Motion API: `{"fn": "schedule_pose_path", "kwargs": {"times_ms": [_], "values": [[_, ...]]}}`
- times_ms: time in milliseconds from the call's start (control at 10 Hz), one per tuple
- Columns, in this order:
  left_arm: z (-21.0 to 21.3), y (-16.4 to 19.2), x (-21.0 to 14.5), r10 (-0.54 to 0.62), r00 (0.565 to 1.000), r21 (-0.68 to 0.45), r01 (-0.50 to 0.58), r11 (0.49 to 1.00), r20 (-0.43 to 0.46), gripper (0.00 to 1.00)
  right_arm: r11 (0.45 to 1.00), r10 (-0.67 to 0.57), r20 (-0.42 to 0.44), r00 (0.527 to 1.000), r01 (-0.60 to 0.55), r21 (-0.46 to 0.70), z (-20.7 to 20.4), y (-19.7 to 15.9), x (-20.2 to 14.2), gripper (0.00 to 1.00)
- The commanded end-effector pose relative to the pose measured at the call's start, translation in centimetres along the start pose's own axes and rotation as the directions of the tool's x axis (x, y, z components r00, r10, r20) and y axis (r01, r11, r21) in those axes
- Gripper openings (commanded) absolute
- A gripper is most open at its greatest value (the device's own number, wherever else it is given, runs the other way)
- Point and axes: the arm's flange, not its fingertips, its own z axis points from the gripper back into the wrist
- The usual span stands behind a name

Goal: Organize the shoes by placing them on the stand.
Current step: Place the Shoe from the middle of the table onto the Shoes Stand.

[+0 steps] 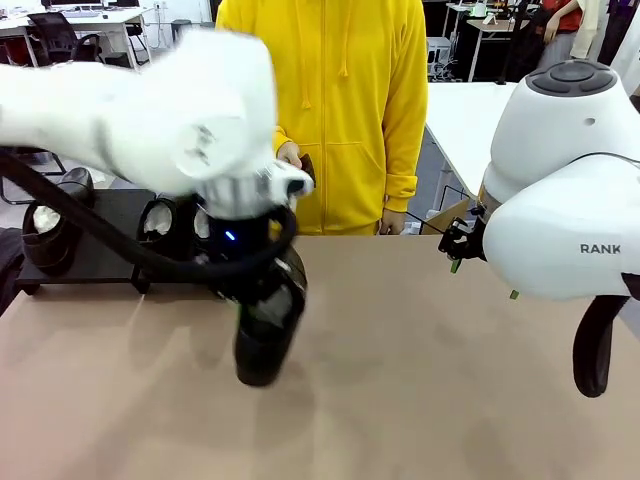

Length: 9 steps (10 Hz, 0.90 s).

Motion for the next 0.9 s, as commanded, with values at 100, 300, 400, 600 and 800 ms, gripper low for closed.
{"fn": "schedule_pose_path", "kwargs": {"times_ms": [100, 300, 400, 600, 800], "values": [[0.0, 0.0, 0.0, 0.0, 1.0, 0.0, 0.0, 1.0, 0.0, 0.0, 1.0, 0.013, 0.011, 1.0, -0.013, 0.002, 0.1, -0.1, 0.2, 1.0], [0.0, 0.0, 0.0, 0.0, 1.0, 0.0, 0.0, 1.0, 0.0, 0.0, 1.0, 0.013, 0.011, 1.0, -0.013, 0.002, 0.1, -0.1, 0.2, 1.0], [0.0, 0.0, 0.0, 0.0, 1.0, 0.0, 0.0, 1.0, 0.0, 0.0, 1.0, 0.013, 0.011, 1.0, -0.013, 0.002, 0.1, -0.1, 0.2, 1.0], [2.0, 3.0, -0.8, 0.011, 0.997, 0.074, -0.017, 0.997, 0.075, 0.0, 1.0, 0.013, 0.011, 1.0, -0.013, 0.002, 0.1, -0.1, 0.2, 1.0], [4.2, 7.5, -0.2, -0.031, 0.982, 0.183, -0.003, 0.983, 0.187, 0.0, 1.0, 0.013, 0.011, 1.0, -0.013, 0.002, 0.1, -0.1, 0.2, 1.0]]}}
